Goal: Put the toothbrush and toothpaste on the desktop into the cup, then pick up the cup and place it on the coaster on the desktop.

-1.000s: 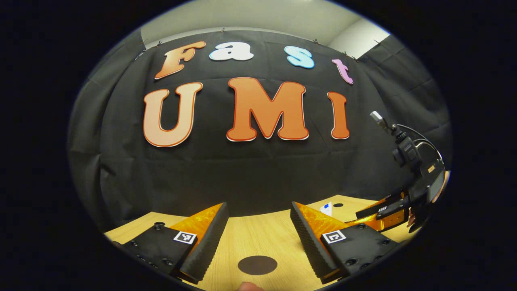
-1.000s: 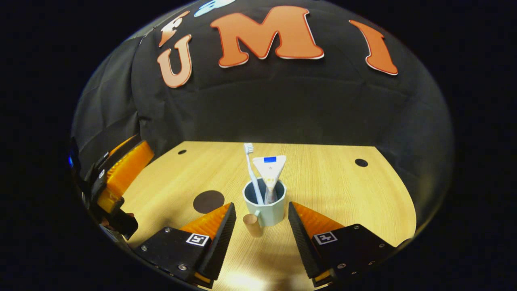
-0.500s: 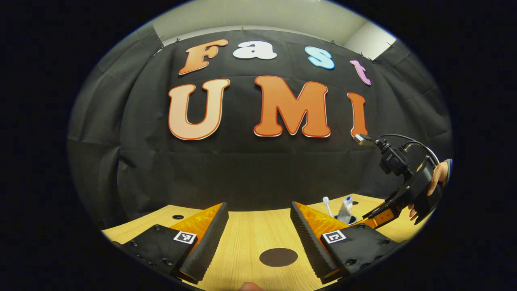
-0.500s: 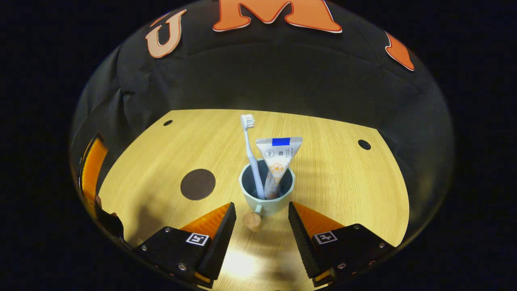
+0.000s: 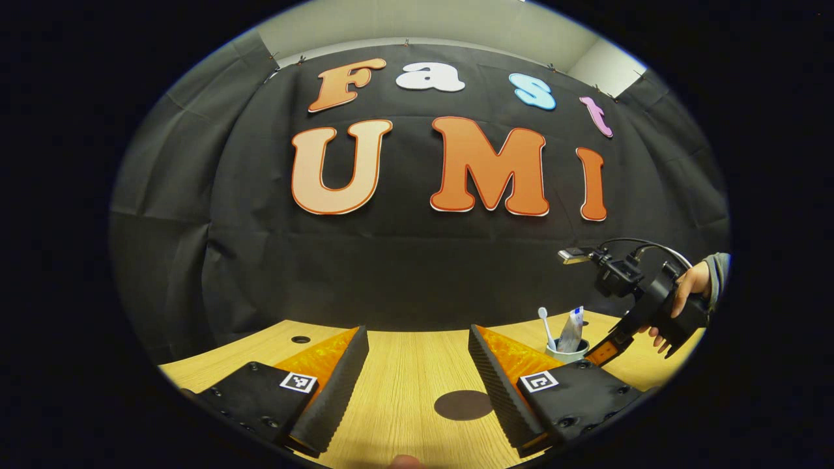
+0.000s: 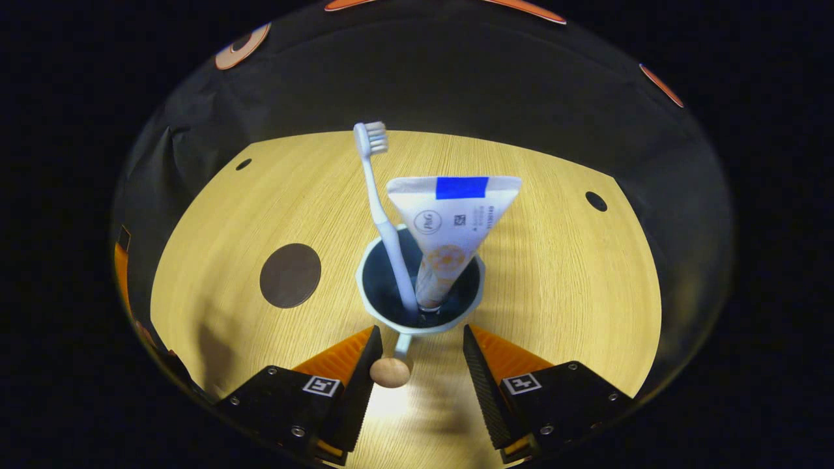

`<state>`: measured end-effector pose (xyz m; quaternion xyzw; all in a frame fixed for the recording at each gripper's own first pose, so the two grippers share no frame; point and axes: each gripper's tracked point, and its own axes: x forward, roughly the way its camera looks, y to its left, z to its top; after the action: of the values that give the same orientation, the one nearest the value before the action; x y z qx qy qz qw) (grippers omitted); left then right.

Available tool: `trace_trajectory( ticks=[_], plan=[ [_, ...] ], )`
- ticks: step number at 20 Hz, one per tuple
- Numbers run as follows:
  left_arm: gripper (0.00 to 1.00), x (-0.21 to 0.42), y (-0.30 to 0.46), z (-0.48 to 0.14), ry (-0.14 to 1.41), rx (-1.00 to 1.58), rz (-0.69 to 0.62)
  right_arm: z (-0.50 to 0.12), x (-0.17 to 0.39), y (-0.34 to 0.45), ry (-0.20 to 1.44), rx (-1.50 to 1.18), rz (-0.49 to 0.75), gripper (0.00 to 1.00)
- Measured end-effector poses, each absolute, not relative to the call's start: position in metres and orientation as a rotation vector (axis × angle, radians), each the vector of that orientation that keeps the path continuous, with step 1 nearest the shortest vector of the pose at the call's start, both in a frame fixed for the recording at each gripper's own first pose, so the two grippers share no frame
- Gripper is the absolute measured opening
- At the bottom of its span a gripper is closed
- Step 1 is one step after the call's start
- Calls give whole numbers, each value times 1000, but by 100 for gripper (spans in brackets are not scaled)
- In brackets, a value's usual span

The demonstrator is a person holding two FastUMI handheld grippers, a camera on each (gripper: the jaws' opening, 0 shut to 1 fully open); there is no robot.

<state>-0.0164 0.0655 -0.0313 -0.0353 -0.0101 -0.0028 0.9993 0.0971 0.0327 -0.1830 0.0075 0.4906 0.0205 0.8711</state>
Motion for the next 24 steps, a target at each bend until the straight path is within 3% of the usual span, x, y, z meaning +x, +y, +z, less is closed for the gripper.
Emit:
trace_trajectory(
  ticks=[3, 5, 7, 9, 11, 24],
  plan=[
    [97, -19, 67, -36, -12, -71, -3, -193, 98, 31, 1062, -30, 26, 64],
    [98, -20, 70, -38, -9, -66, 3, -193, 98, 31, 1063, -18, 18, 64],
    [97, -20, 71, -42, 0, -68, 5, -192, 98, 34, 1068, 5, 18, 54],
    [96, -21, 72, -45, 6, -70, 7, -190, 99, 40, 1072, 56, 15, 28],
    [97, -22, 71, -44, 8, -70, 6, -194, 101, 39, 1059, 62, 8, 22],
    [97, -30, 79, -52, 25, -62, 26, -186, 119, 45, 961, 21, 146, 23]
  ],
)
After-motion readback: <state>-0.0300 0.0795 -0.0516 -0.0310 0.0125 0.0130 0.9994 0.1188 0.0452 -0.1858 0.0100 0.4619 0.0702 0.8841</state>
